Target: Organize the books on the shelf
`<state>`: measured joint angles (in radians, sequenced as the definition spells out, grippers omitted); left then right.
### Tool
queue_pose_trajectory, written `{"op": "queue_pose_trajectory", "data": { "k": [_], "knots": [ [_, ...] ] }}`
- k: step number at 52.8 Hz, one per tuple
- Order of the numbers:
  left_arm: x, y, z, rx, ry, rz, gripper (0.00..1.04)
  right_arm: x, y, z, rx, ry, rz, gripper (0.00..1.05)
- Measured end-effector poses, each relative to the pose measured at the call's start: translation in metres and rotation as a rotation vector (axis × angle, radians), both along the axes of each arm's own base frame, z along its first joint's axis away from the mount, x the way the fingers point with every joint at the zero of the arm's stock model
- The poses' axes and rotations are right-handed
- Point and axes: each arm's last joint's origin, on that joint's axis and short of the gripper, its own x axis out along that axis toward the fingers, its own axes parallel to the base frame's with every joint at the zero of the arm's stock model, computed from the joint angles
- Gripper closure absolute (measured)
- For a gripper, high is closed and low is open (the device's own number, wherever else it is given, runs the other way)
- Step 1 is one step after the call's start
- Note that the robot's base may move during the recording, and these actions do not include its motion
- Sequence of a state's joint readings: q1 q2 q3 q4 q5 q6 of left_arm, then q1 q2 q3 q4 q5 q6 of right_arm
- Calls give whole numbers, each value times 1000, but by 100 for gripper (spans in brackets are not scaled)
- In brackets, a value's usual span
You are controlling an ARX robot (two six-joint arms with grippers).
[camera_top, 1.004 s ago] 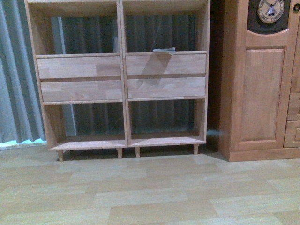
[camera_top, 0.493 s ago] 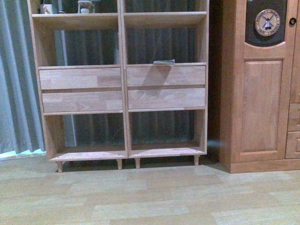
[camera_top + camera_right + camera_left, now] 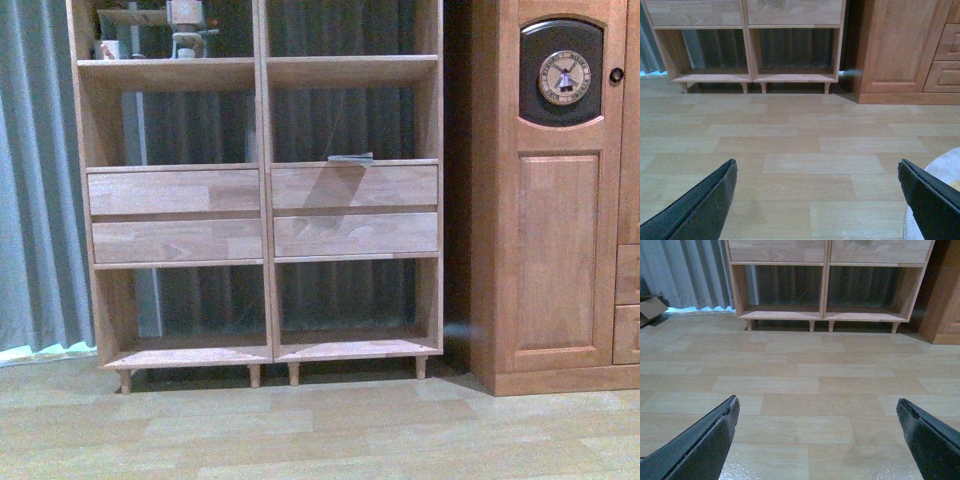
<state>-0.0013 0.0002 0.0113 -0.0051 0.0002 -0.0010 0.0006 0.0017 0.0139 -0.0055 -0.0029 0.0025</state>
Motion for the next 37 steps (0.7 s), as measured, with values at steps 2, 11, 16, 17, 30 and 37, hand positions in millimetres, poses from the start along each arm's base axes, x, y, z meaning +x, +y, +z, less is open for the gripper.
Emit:
{"op": "queue_pose_trajectory", "data": {
  "k": [2, 11, 16, 17, 30, 37],
  "knots": [
    [0, 0, 0, 0, 0, 0, 7, 0, 0, 0, 0, 0, 0, 7],
    [0, 0, 0, 0, 0, 0, 7, 0, 0, 0, 0, 0, 0, 7],
    [0, 0, 0, 0, 0, 0, 7, 0, 0, 0, 0, 0, 0, 7],
    [0, 0, 0, 0, 0, 0, 7, 0, 0, 0, 0, 0, 0, 7],
    [0, 0, 0, 0, 0, 0, 7, 0, 0, 0, 0, 0, 0, 7],
    [0, 0, 0, 0, 0, 0, 7, 0, 0, 0, 0, 0, 0, 7]
  ]
}}
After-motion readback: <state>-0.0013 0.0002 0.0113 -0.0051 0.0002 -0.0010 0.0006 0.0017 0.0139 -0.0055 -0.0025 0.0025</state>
